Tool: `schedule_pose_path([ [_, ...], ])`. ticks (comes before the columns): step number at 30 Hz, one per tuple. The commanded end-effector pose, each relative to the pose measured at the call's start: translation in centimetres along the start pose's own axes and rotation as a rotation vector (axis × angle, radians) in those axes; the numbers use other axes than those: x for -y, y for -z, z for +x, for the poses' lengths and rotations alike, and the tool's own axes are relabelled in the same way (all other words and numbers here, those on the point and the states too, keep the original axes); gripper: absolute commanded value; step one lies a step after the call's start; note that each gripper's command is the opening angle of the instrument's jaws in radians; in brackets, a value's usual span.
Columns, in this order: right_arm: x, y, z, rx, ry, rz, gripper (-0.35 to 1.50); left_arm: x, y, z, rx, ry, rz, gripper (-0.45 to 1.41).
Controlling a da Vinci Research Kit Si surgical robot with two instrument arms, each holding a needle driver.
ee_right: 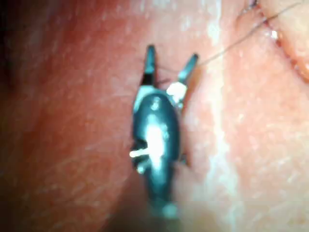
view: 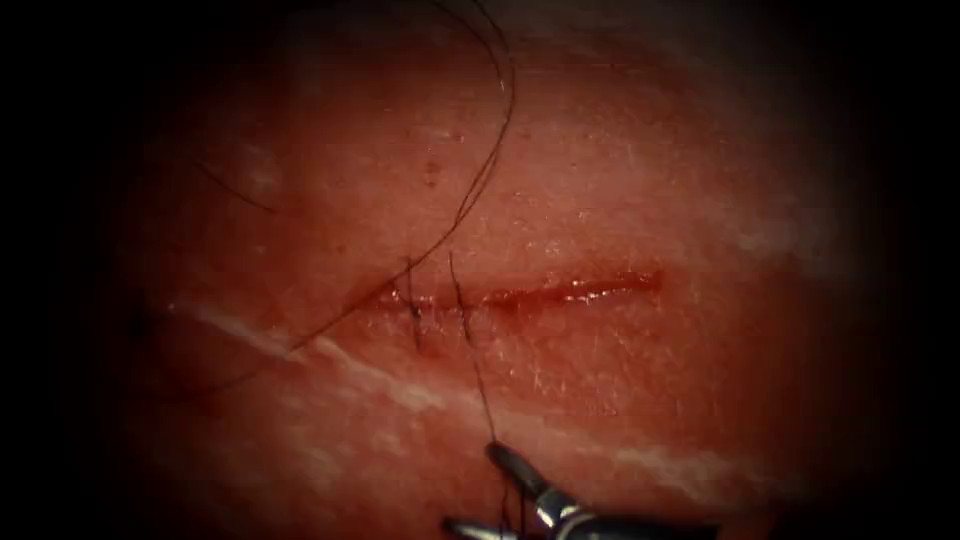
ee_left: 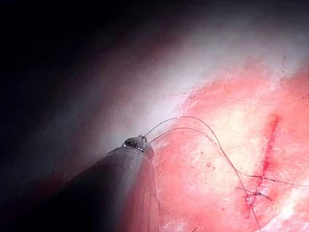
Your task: Wound Closure
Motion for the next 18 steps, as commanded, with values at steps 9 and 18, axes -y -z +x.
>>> schedule_pose_path([
  [9, -0.11, 0.50, 0.24, 0.019, -0.019, 0.072, 1.21, -0.83, 0.98, 0.23, 0.001, -0.004, -0.104, -0.45],
  [18, -0.26, 0.72, 0.45, 0.054, -0.022, 0.239, 1.15, -1.21, 1.59, 0.45, 0.001, 0.003, -0.146, -0.45],
])
